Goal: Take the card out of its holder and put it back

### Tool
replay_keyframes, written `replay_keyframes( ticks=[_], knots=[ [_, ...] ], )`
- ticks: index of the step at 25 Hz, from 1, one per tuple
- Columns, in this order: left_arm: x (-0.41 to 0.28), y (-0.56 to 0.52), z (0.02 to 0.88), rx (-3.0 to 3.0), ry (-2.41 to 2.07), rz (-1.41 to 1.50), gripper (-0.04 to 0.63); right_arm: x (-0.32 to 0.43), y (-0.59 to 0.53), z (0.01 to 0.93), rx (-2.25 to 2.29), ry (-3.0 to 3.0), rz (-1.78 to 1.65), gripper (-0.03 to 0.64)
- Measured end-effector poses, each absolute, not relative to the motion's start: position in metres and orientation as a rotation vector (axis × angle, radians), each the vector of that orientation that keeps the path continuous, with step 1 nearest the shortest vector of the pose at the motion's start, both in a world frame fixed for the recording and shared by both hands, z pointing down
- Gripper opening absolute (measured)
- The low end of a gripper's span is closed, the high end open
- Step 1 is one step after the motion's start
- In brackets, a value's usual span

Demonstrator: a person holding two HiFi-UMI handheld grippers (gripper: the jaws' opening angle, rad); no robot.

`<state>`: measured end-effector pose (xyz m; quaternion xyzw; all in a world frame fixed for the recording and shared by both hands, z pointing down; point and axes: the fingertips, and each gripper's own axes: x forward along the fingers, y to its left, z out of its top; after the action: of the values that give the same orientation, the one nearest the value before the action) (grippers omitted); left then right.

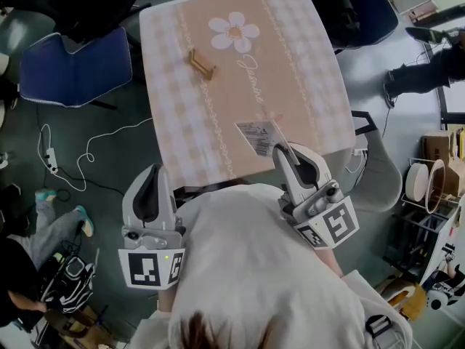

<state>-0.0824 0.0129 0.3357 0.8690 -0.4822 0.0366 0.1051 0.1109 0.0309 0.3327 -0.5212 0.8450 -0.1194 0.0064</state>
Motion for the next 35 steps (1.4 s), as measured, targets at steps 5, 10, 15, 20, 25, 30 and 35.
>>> replay_keyframes(
  ticks=[5,10,15,20,25,30,35],
  knots=[
    [-0.087,0.011,0.338,2.534,-1.448,0.103,0.0,0.115,0.032,0.334,-1.646,2.636,-0.373,0.015],
    [-0.081,0.011,0.336,2.549,-1.424,0.11,0.0,0.117,0.033,0.336,-1.652,2.649,-0.38,0.015],
    [-0.078,0.011,0.336,2.553,-1.417,0.109,0.0,0.115,0.033,0.338,-1.639,2.666,-0.379,0.015],
    [-0.077,0.01,0.335,2.558,-1.413,0.11,0.0,0.113,0.032,0.338,-1.631,2.671,-0.379,0.015],
    [-0.075,0.008,0.335,2.561,-1.404,0.107,0.0,0.112,0.029,0.338,-1.633,2.678,-0.378,0.015],
    [-0.07,0.007,0.335,2.595,-1.386,0.148,0.0,0.112,0.028,0.338,-1.642,2.675,-0.375,0.015],
    [-0.07,0.005,0.333,2.59,-1.357,0.097,0.0,0.113,0.028,0.338,-1.656,2.662,-0.381,0.015]
  ],
)
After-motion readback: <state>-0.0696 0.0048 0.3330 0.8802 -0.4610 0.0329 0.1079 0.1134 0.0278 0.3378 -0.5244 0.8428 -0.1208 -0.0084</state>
